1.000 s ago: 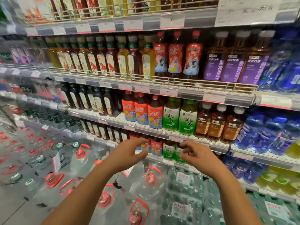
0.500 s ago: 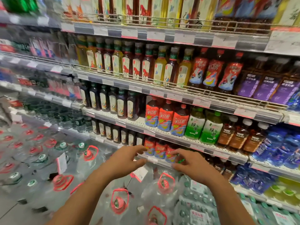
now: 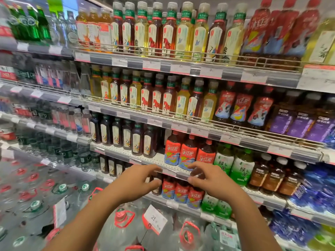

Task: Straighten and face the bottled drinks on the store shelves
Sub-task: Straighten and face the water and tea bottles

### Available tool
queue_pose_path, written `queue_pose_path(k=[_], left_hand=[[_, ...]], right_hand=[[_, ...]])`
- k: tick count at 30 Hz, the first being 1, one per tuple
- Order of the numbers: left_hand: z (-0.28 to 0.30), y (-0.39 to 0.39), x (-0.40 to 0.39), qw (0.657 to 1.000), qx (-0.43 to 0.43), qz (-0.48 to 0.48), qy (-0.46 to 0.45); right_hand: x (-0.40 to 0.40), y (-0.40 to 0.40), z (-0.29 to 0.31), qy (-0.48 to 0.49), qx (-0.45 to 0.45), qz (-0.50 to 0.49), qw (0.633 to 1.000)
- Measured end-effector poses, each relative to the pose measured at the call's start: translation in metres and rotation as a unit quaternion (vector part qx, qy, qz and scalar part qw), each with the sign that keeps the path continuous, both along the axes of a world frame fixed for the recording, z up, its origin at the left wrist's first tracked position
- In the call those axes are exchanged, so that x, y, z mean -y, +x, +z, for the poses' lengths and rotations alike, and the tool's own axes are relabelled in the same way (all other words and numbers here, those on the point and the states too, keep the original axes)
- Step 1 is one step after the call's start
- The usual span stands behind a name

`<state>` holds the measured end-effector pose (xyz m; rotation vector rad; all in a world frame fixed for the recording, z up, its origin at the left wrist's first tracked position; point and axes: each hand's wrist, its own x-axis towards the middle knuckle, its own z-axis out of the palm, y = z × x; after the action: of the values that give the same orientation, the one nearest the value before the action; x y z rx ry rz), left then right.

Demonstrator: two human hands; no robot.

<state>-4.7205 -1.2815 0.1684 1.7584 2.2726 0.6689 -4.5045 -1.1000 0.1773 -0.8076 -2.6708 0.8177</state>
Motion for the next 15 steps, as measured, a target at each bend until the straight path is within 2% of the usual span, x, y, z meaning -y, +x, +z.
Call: queue_pose_path(k=[7,13,15], left_hand=[[0.022,-0.045,-0.046,1.000,-0.008,-0.024,-0.006],[0.061,-0.094,-0.107,0.996,-0.076,-0.045,0.001],[0.074,-0.107,-0.126,0.995,-0.090,-0.043,0.013]], right_hand=[[-0.056,-0.045,0.027,0.034,-0.043,-0.041,0.998],[-0.116,-0.089,0.072,0.062,-0.093,-0.076,0.991],[-0.134,-0.102,0.088,0.098,-0.094,-0.092,0.986]])
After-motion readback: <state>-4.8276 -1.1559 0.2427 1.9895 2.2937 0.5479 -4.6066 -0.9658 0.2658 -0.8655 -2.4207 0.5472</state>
